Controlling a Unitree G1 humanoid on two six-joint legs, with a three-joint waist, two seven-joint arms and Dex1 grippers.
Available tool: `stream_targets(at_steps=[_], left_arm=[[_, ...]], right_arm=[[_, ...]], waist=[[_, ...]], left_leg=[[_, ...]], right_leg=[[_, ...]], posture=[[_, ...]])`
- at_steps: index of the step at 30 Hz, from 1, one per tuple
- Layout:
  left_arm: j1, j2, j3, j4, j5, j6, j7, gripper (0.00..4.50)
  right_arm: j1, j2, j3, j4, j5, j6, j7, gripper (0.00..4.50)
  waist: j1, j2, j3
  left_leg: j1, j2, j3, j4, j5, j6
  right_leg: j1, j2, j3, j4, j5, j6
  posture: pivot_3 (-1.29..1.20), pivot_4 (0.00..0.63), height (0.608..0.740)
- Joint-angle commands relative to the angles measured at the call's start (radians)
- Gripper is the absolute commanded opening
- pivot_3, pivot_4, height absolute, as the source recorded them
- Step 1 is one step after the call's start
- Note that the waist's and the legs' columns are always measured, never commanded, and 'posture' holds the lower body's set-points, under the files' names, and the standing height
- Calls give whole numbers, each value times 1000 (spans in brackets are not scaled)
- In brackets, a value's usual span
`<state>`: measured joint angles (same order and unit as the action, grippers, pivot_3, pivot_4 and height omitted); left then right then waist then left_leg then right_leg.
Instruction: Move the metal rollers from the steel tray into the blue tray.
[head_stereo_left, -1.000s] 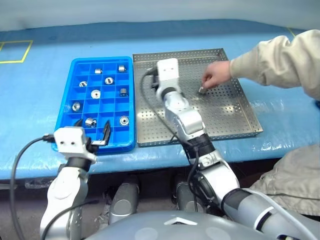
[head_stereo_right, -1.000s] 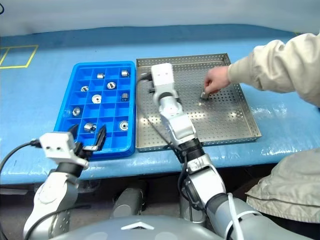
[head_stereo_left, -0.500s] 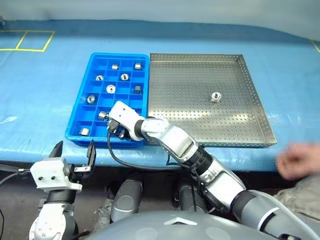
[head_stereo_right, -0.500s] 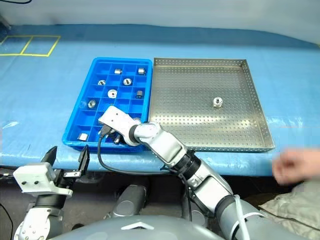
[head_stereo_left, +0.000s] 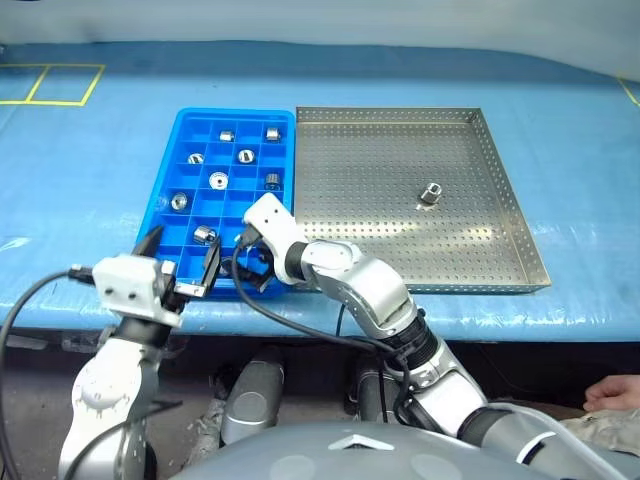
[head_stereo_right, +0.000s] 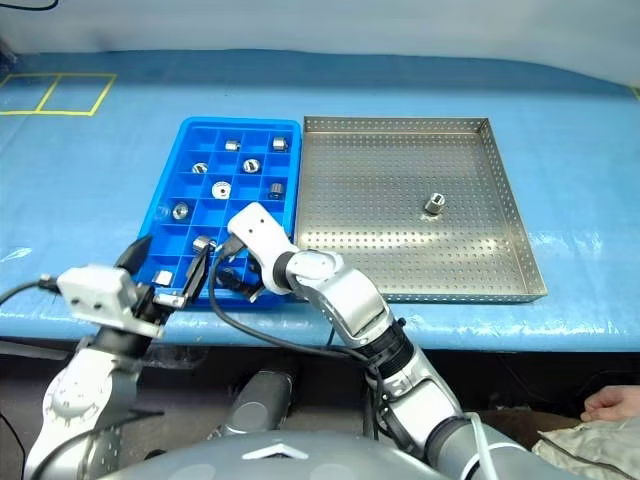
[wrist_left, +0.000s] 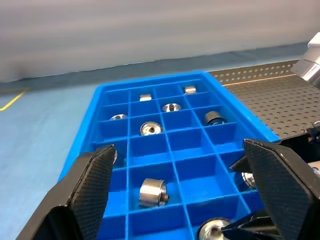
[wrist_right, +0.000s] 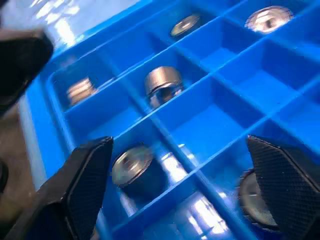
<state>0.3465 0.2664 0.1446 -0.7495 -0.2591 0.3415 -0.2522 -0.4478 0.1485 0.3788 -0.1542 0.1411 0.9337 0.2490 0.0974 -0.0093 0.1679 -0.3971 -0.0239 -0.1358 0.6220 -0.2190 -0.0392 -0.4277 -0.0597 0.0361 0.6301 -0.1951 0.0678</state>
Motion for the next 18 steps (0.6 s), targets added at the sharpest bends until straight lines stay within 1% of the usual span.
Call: stream_targets(at_steps=[1, 3, 5, 10, 12, 14, 18], left_arm=[[-92, 32, -30, 28, -37, 41, -43, 4500], [-143, 41, -78, 55, -36, 52, -67, 4500], [-176, 34, -130, 79, -43, 60, -85, 4500], [-205, 8, -243, 106, -43, 74, -107, 4500], [-203, -5, -272, 105, -47, 76, -107, 4500], [-194, -14, -304, 102, -42, 73, -106, 4500], [-179, -29, -330, 98, -44, 68, -100, 4500]], right_arm=[[-4, 52, -199, 4, -99, -177, -280, 4471], [-21, 48, -269, 74, -159, -280, -432, 4471], [-49, 64, -354, 165, -183, -372, -568, 4471], [-165, 59, -447, 412, -194, -566, -730, 4471], [-228, 45, -489, 533, -173, -636, -763, 4471], [-299, 31, -542, 664, -124, -679, -766, 4471], [-406, -5, -584, 893, -89, -752, -750, 4471]], waist=[[-11, -1, 0], [-33, -2, -1], [-59, -2, -2], [-136, 0, -1], [-153, 0, -1], [-162, 0, -1], [-163, 0, -1]], left_leg=[[0, 0, 0, 2, 1, 0], [2, -1, 1, 4, 1, 0], [1, -1, 2, 4, 1, 0], [3, 0, 4, 0, 2, 0], [3, 1, 5, -1, 3, 1], [3, 1, 5, -1, 3, 1], [4, 1, 6, 0, 3, 2]], right_leg=[[0, 0, 0, 0, 1, 1], [1, 0, 1, -1, 2, 3], [3, 0, 2, -1, 4, 3], [1, 0, 6, 0, 8, -3], [0, 0, 7, 0, 9, -3], [0, 1, 7, 0, 11, 0], [1, 1, 8, 0, 12, 1]], posture=[[107, 150, 740], [85, 150, 740], [45, 150, 740], [28, 150, 740], [31, 150, 740], [46, 150, 740], [76, 150, 740]])
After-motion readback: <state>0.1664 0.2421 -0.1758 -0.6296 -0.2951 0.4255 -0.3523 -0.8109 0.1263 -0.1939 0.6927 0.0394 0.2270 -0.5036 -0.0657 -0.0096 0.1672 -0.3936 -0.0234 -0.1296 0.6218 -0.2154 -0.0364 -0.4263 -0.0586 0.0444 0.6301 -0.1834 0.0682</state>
